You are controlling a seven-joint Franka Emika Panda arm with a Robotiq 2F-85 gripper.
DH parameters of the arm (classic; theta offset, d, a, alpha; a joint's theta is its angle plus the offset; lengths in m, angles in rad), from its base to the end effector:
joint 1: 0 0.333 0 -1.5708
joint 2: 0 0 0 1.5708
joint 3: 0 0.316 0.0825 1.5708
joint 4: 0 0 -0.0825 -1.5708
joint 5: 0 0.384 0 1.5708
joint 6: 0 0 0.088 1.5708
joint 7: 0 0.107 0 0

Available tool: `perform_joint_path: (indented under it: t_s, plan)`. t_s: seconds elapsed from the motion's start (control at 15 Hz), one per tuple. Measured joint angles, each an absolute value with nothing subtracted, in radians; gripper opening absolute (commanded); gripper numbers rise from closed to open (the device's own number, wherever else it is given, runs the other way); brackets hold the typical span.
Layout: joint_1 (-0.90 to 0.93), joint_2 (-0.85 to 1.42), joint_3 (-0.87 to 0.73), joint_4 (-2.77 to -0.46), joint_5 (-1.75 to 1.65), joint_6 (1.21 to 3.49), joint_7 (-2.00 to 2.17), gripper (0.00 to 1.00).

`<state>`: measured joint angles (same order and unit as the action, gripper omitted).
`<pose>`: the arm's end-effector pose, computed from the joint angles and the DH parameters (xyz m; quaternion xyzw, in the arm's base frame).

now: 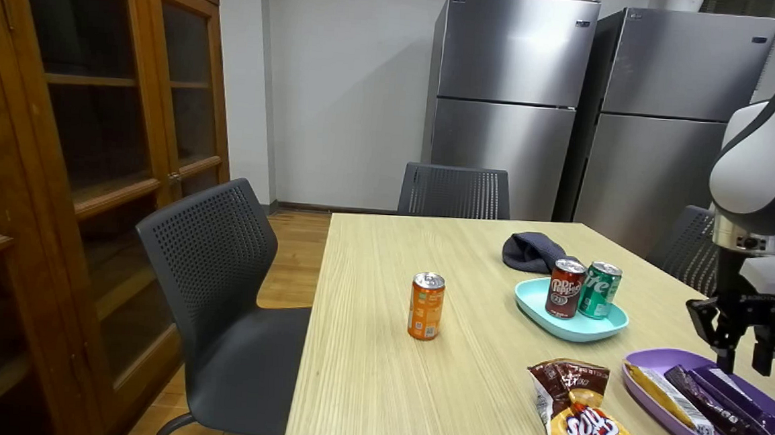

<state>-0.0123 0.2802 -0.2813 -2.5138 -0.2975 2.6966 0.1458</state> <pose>0.4338 -0.1291 0.1698 0.9912 -0.0781 -0.0546 0.0923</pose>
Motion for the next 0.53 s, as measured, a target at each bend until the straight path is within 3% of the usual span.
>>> perform_joint_path:
  t_s: [0.2, 0.27, 0.4, 0.53]
  plan:
    - [-0.013, 0.277, -0.281, -2.514, -0.296, 2.696, 0.146, 0.98]
    - [-0.013, 0.275, -0.281, -2.514, -0.293, 2.696, 0.146, 0.8]
    - [-0.013, 0.272, -0.282, -2.511, -0.288, 2.696, 0.149, 0.95]
    - [-0.014, 0.27, -0.282, -2.51, -0.287, 2.696, 0.149, 0.98]
